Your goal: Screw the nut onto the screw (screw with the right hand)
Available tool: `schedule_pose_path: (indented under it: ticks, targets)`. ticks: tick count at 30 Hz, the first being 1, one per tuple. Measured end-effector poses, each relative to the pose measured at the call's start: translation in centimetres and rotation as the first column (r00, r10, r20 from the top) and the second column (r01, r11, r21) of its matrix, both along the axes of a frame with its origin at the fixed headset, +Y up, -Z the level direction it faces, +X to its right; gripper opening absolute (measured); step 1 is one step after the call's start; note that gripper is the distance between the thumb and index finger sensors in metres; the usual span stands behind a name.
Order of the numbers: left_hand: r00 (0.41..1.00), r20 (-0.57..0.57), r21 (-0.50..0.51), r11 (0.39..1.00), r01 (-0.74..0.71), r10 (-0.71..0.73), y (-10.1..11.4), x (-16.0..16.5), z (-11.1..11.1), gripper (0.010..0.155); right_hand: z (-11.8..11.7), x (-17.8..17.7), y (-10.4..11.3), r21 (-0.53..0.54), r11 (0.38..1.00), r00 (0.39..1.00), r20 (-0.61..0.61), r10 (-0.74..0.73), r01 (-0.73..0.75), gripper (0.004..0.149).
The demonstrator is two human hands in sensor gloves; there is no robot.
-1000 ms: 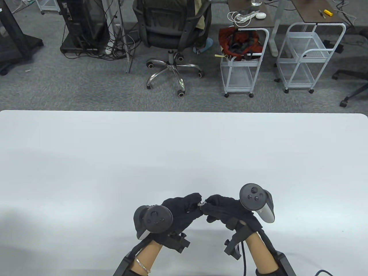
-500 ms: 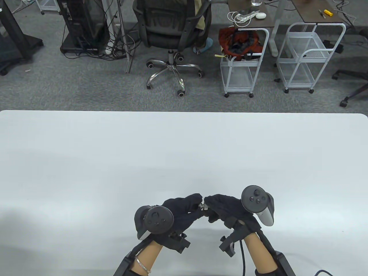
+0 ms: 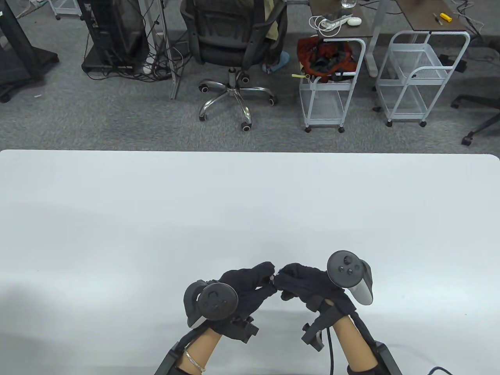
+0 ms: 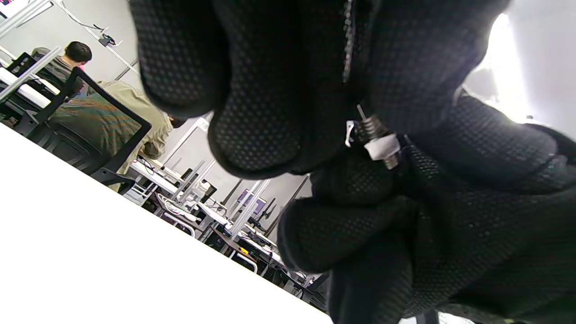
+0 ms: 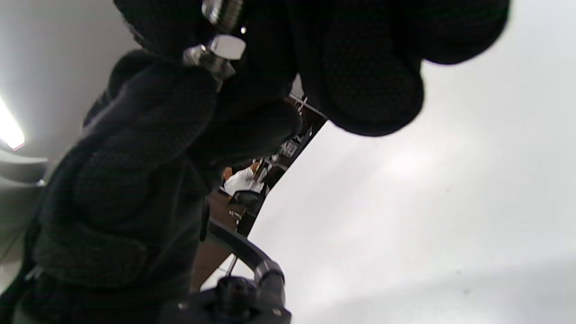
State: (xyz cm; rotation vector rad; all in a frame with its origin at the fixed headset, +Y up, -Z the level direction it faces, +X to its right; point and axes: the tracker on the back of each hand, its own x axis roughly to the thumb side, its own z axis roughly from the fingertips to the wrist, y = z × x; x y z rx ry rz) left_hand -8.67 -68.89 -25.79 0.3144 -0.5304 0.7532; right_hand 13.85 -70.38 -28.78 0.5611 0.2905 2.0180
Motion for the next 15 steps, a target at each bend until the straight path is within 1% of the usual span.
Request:
schedule_pose_path:
  ticks: [1,3,5,7,9,10,11,12,13,15]
  targets:
    - [1.0,0.0,-0.003,1.0,-0.004,0.004,-0.02,-0.01,0.0,0.049,-0.05,0.05,0.03,0.042,0.999,0.999,0.036,-0.011,0.01,0.047]
    - [0.999,0.018,-0.027,0.999,-0.034,0.035,-0.18,-0.1,-0.2,0.049,0.15,-0.05,0.01,0.07,0.996,0.991,0.12,-0.059,0.05,0.044]
    - [0.998,0.018,-0.05,0.997,-0.064,0.065,-0.31,-0.21,-0.3,0.049,0.24,-0.17,0.01,0.073,0.996,0.989,0.135,-0.063,0.054,0.045]
    - [0.999,-0.003,-0.04,0.998,-0.048,0.048,-0.29,-0.34,-0.29,0.048,0.24,-0.22,0.09,0.047,0.998,0.995,0.092,-0.045,0.041,0.047]
    - [1.0,-0.022,-0.011,1.0,-0.018,0.018,-0.15,-0.34,-0.19,0.048,0.14,-0.3,0.09,-0.005,1.0,0.999,0.021,-0.028,0.028,0.052]
    - [1.0,-0.016,-0.006,1.0,-0.015,0.015,-0.06,-0.27,-0.11,0.048,0.13,-0.29,0.04,-0.009,1.0,1.0,0.01,-0.011,0.011,0.049]
    - [1.0,-0.012,-0.007,1.0,-0.019,0.019,-0.01,-0.18,-0.02,0.048,0.1,-0.25,-0.01,0.027,1.0,0.999,0.031,-0.013,0.012,0.048]
    - [1.0,-0.006,-0.003,1.0,-0.019,0.019,0.0,-0.13,0.0,0.049,0.1,-0.2,-0.05,0.059,0.998,0.996,0.078,-0.036,0.031,0.047]
    - [1.0,0.004,-0.007,1.0,-0.025,0.025,-0.05,-0.14,-0.05,0.049,0.18,-0.17,-0.1,0.074,0.995,0.989,0.13,-0.069,0.059,0.046]
    - [0.998,0.029,-0.039,0.998,-0.059,0.06,-0.18,-0.13,-0.17,0.049,0.28,-0.17,-0.16,0.079,0.994,0.983,0.163,-0.084,0.072,0.045]
